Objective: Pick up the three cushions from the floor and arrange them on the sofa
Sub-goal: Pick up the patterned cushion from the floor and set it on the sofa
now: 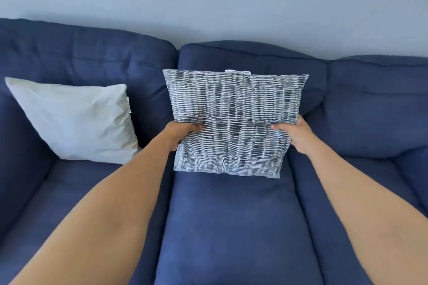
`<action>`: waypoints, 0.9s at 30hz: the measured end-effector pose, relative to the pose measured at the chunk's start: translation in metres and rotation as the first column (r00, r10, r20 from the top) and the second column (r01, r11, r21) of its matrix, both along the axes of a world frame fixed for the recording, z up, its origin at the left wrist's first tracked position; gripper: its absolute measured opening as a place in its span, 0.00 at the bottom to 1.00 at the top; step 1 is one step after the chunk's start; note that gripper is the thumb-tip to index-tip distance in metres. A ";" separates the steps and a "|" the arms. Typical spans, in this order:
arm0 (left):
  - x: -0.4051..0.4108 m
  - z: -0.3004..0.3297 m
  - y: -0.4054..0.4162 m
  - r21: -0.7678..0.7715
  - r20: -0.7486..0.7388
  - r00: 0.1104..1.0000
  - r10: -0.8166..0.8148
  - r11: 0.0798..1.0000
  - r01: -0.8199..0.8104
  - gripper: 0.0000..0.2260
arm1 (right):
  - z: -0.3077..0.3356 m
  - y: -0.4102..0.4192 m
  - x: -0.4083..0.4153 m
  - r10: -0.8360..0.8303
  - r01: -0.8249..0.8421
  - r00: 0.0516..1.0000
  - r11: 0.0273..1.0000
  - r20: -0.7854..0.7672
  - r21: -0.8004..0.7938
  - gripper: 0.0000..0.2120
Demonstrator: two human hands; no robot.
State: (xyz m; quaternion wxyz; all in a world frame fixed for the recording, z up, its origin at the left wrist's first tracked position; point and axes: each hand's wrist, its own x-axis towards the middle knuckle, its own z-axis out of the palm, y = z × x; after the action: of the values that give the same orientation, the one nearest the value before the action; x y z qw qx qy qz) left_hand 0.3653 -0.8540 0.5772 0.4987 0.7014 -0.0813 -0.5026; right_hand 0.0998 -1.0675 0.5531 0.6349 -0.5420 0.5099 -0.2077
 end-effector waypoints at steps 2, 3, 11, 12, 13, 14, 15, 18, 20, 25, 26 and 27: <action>0.001 -0.017 -0.009 0.012 -0.017 0.999 0.038 0.999 -0.037 0.23 | -0.010 -0.013 0.007 0.019 -0.018 1.000 0.999 -0.024 0.026 0.48; 0.001 -0.026 -0.016 0.017 -0.025 0.998 0.058 0.998 -0.057 0.24 | -0.020 -0.023 0.009 0.032 -0.030 0.999 0.999 -0.036 0.044 0.48; 0.006 -0.083 -0.056 0.116 -0.077 0.992 0.098 0.989 -0.089 0.20 | -0.078 -0.049 0.027 0.092 -0.061 0.978 0.985 -0.189 0.160 0.30; 0.009 -0.087 -0.058 0.141 -0.082 0.993 0.087 0.987 -0.075 0.20 | -0.082 -0.050 0.029 0.096 -0.062 0.973 0.984 -0.209 0.166 0.28; 0.013 -0.092 -0.060 0.166 -0.084 0.994 0.075 0.984 -0.060 0.21 | -0.087 -0.052 0.031 0.102 -0.063 0.969 0.983 -0.226 0.173 0.27; 0.017 -0.094 -0.061 0.187 -0.080 0.995 0.059 0.981 -0.043 0.22 | -0.090 -0.055 0.033 0.101 -0.059 0.966 0.982 -0.237 0.179 0.28; 0.021 -0.093 -0.063 0.200 -0.077 0.996 0.036 0.980 -0.020 0.22 | -0.091 -0.057 0.035 0.097 -0.055 0.965 0.983 -0.245 0.173 0.28; 0.034 -0.078 -0.071 0.160 -0.038 0.999 0.034 0.987 -0.028 0.22 | -0.082 -0.069 0.044 -0.021 0.037 0.987 0.994 -0.158 0.103 0.28; 0.044 -0.066 -0.081 0.095 0.027 0.988 0.151 0.984 -0.153 0.23 | -0.069 -0.079 0.053 -0.176 0.178 0.984 0.983 -0.038 0.055 0.24; 0.064 -0.047 -0.102 0.039 0.229 0.899 0.373 0.920 -0.391 0.10 | -0.049 -0.093 0.071 -0.316 0.281 0.929 0.941 -0.191 -0.189 0.20; 0.068 -0.044 -0.104 0.034 0.273 0.883 0.383 0.913 -0.407 0.10 | -0.042 -0.094 0.072 -0.356 0.295 0.903 0.921 -0.240 -0.255 0.23; 0.069 -0.041 -0.106 0.038 0.314 0.870 0.380 0.911 -0.411 0.11 | -0.036 -0.095 0.073 -0.385 0.296 0.881 0.903 -0.276 -0.312 0.24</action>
State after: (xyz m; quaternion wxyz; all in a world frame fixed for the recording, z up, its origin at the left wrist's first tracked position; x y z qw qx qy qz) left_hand 0.4344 -0.9598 0.5361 0.5359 0.7961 0.0155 -0.2808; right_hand 0.1723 -1.1629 0.5169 0.4165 -0.5487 0.6651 -0.2881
